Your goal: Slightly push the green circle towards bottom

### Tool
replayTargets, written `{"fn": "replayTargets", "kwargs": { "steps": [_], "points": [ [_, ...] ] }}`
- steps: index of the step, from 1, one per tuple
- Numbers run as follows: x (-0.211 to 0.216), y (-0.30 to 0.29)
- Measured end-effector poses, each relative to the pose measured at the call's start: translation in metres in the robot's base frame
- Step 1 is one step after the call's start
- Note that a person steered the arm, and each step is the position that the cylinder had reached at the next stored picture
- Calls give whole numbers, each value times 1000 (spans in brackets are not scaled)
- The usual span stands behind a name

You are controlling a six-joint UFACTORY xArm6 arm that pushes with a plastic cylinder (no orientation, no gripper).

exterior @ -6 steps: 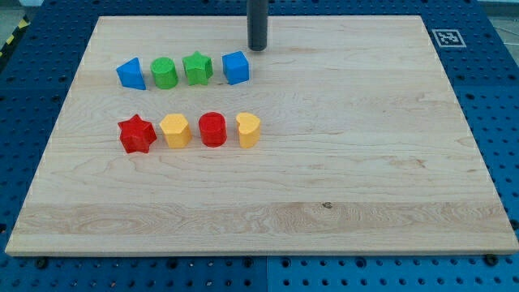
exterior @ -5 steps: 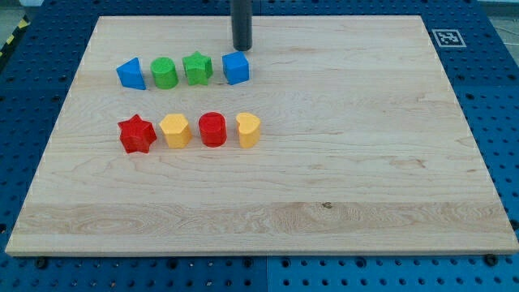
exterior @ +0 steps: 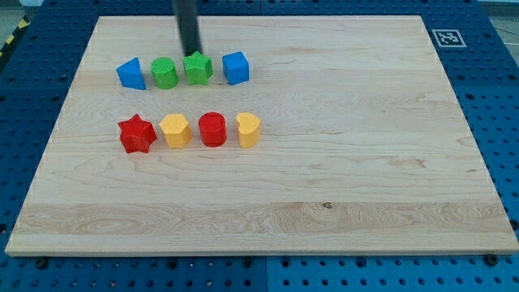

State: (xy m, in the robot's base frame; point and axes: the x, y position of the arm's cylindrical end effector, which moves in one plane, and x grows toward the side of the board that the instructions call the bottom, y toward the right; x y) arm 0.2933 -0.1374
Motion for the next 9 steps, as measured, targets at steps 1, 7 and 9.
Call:
{"fn": "replayTargets", "kwargs": {
  "steps": [1,7,9],
  "points": [
    [0,-39],
    [45,-27],
    [48,-25]
  ]
}}
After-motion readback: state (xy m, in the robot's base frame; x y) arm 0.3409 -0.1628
